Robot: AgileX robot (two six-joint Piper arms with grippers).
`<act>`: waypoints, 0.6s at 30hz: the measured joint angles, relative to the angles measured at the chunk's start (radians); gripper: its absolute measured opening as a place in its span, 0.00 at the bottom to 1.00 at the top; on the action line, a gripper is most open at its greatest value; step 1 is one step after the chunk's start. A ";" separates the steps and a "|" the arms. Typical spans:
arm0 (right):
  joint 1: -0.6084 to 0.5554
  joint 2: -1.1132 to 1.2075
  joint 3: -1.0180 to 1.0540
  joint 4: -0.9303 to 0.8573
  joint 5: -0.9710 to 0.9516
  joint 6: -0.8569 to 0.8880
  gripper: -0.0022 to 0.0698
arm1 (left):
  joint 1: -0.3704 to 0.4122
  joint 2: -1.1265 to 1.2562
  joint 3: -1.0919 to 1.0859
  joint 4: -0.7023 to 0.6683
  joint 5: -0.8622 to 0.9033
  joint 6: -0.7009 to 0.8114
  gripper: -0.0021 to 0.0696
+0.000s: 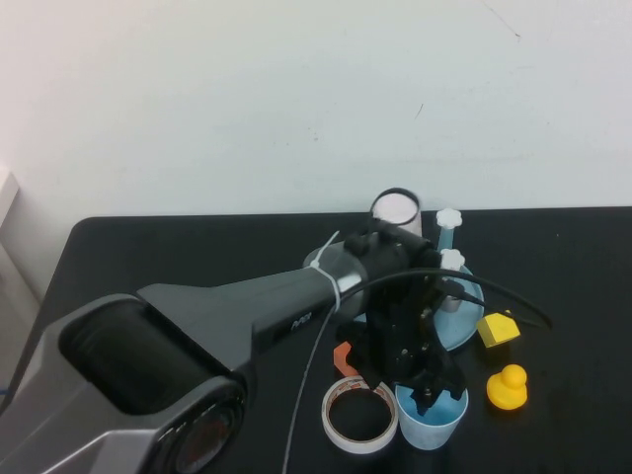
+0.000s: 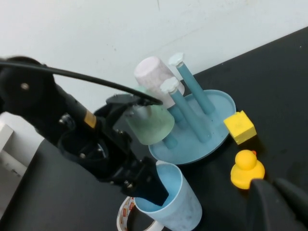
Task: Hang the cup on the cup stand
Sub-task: Pick up the cup from the table
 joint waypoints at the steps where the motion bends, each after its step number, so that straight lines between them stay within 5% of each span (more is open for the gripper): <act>1: 0.000 0.000 0.000 0.000 0.000 -0.001 0.03 | 0.009 0.011 0.000 -0.027 -0.009 -0.002 0.72; 5: 0.000 0.000 0.000 0.005 0.000 -0.015 0.03 | 0.027 0.038 0.000 -0.066 -0.048 -0.002 0.55; 10: 0.000 0.000 0.000 0.005 0.000 -0.018 0.03 | 0.027 0.053 0.000 -0.075 -0.072 0.038 0.17; 12: 0.000 0.000 0.000 0.005 0.000 -0.019 0.03 | 0.027 0.053 -0.002 -0.075 -0.072 0.060 0.09; 18: 0.000 0.000 0.000 0.032 0.000 -0.021 0.03 | 0.027 0.033 -0.026 -0.063 -0.034 0.133 0.04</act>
